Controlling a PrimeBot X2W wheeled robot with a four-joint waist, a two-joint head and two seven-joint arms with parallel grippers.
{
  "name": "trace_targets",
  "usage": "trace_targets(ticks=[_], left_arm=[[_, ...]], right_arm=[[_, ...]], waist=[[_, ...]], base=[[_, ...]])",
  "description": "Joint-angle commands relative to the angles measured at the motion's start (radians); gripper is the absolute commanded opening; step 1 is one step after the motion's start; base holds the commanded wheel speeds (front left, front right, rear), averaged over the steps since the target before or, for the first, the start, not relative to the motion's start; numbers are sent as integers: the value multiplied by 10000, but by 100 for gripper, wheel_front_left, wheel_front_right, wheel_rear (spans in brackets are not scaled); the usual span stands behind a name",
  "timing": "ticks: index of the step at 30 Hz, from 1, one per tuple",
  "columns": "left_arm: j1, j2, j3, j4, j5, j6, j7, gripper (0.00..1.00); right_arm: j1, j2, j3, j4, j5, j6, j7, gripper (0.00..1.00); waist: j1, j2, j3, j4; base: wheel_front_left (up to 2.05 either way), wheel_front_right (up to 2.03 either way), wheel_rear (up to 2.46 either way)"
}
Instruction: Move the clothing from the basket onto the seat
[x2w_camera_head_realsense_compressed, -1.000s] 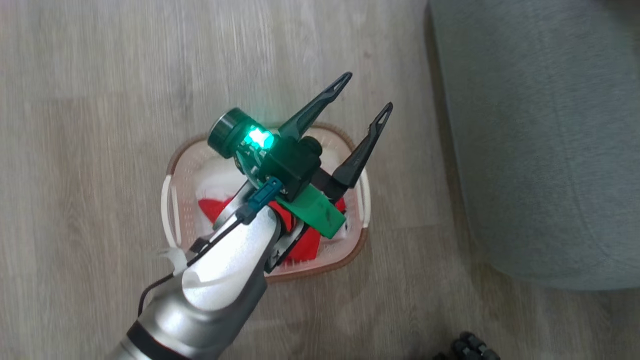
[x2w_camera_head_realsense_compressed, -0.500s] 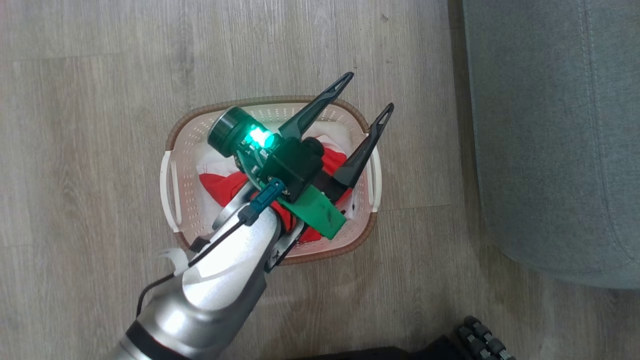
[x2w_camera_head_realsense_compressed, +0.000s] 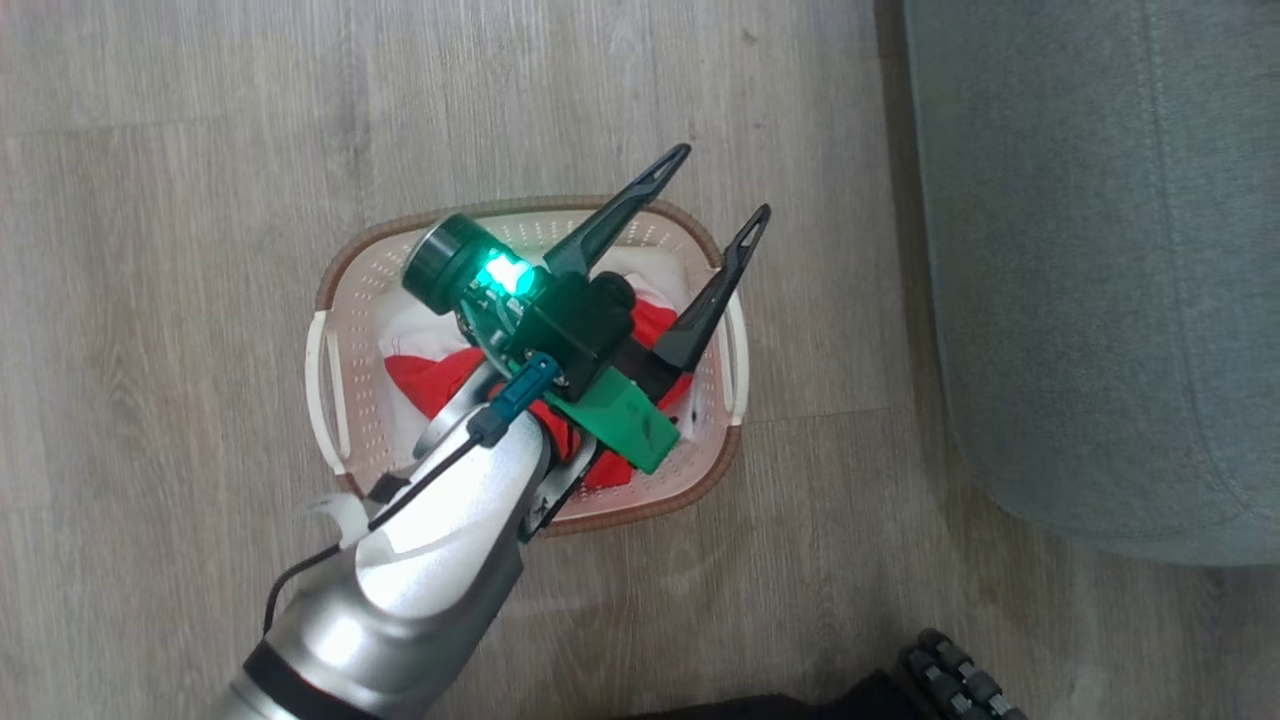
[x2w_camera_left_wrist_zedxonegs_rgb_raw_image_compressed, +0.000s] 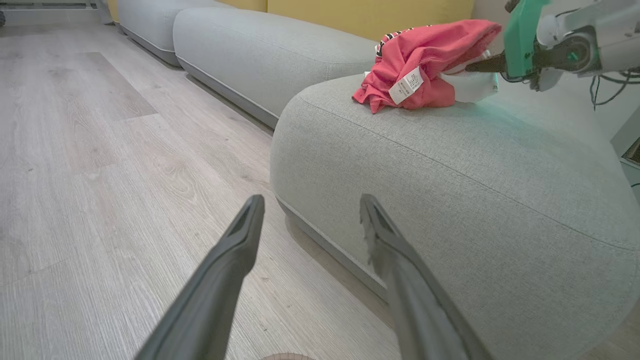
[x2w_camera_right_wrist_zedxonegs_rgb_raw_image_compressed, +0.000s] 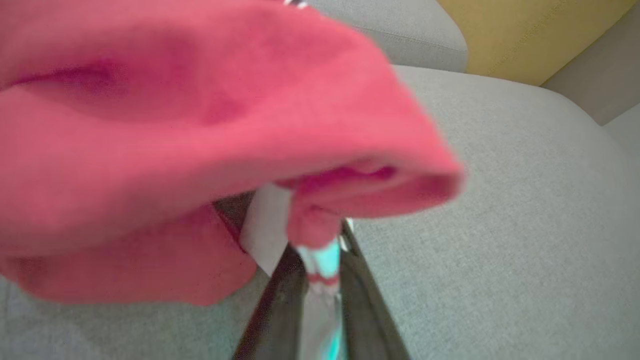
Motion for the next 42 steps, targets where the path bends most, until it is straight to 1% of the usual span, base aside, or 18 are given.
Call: trace_targets(ticks=[1,5,10,18,24,28,31,35,37,42], left_arm=[[36,110,314,-264,27,25,-49,100],[179,119,409,-203,-49,53,-49,100],[414,134,607,-213,-166,112,-49,100],[932,120,985,-306,-403,199,-49,100],[1573,70,1467,-407,-699,317,-49,100],[2066,32,1773,-404,-816,416,-49,100],[2482,17,2065,-385,-885,507,-49,100],[3129,84,2637,-408,-938,709,-49,100],[3477,131,2927,-426,-957,800,-49,100],[4350,201,3533,-458,-945,1040,-49,100]], right_arm=[[435,-18,153,-177,115,69,-38,100],[846,277,490,-148,422,69,-323,100],[1354,542,1153,-213,922,69,-748,100],[1946,523,2187,-779,1851,69,-973,100],[2432,512,3056,-1611,2704,69,-1030,100],[2921,577,3511,-2259,3225,69,-1060,100],[3436,645,3664,-2823,3597,69,-1087,100],[4287,1021,3852,-3730,3846,69,-1108,100],[4749,1306,3751,-4309,3945,69,-1113,100],[6196,2378,3168,-6001,3713,69,-1116,100]], waist=[[-1,0,-146,-86],[-1,0,-478,-229],[-1,0,-1031,-415],[-1,0,-1999,-482],[-1,0,-3012,-301],[-1,0,-3751,-23],[-1,0,-4317,222],[-1,0,-4944,429],[-1,0,-5240,503],[-1,0,-5815,638]], base=[[0,0,0],[0,0,0],[0,0,0],[0,0,0],[0,0,0],[0,0,0],[0,0,0],[0,0,0],[0,0,0],[0,0,0]])
